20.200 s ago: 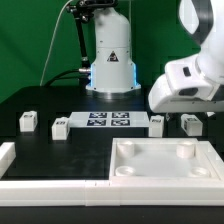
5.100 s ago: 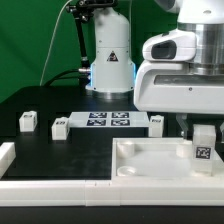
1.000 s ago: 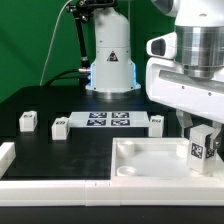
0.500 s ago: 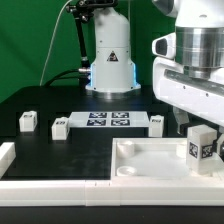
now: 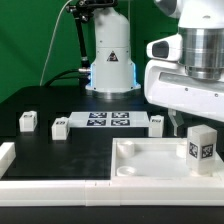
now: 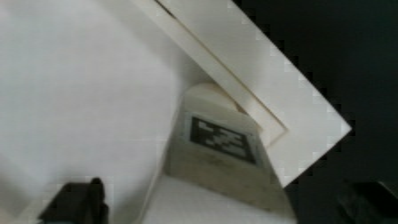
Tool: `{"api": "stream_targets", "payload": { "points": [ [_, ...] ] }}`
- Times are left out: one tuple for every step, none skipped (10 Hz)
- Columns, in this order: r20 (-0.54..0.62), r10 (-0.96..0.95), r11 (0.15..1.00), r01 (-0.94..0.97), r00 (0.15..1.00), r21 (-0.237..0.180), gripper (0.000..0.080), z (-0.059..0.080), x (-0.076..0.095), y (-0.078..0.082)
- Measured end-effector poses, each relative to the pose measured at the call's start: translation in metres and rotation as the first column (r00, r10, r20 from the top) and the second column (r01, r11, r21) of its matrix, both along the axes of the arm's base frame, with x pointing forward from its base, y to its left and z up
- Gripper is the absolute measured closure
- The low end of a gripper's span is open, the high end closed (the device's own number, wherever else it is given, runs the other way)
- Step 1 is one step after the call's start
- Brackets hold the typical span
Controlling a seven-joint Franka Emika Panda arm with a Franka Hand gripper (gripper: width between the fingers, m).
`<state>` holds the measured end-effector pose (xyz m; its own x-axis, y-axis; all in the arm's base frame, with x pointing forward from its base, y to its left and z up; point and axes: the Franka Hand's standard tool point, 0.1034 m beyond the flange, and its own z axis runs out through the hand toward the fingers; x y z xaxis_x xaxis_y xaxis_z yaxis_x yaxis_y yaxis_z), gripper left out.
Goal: Assemble one leg
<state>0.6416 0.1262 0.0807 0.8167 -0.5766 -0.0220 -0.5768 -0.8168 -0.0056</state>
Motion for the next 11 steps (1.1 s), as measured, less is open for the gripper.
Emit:
{"api": "stream_targets", "payload": {
  "points": [
    [0.003,0.134,0.991,-0.134,0.991,0.003,0.0150,-0.0006,0.0001,0.0003],
    [0.003,0.264,0.965,-0.264,0.965,0.005,0.0150,-0.0031,0.0002,-0.0039],
    [0.015,0.402,0.916,-0.402,0.916,0.002,0.0150,-0.0038,0.0017,-0.0021],
    [0.018,0.465,0.885,-0.465,0.885,0.002,0.0150,-0.0035,0.0018,-0.0005],
    [0.019,0.583,0.812,-0.584,0.812,-0.004,0.0150,-0.0029,0.0024,-0.0026],
    [0.021,0.677,0.736,-0.676,0.736,-0.009,0.0150,-0.0006,0.0036,-0.0049],
    [0.021,0.676,0.737,-0.676,0.736,-0.008,0.0150,-0.0008,0.0035,-0.0054],
    [0.020,0.690,0.724,-0.690,0.723,-0.009,0.0150,-0.0010,0.0036,-0.0062],
    [0.020,0.690,0.724,-0.690,0.724,-0.009,0.0280,-0.0014,0.0035,-0.0062],
    [0.019,0.690,0.724,-0.690,0.724,-0.009,0.0280,-0.0015,0.0035,-0.0063],
    [0.020,0.677,0.736,-0.677,0.736,-0.008,0.0418,-0.0016,0.0034,-0.0062]
  ]
}}
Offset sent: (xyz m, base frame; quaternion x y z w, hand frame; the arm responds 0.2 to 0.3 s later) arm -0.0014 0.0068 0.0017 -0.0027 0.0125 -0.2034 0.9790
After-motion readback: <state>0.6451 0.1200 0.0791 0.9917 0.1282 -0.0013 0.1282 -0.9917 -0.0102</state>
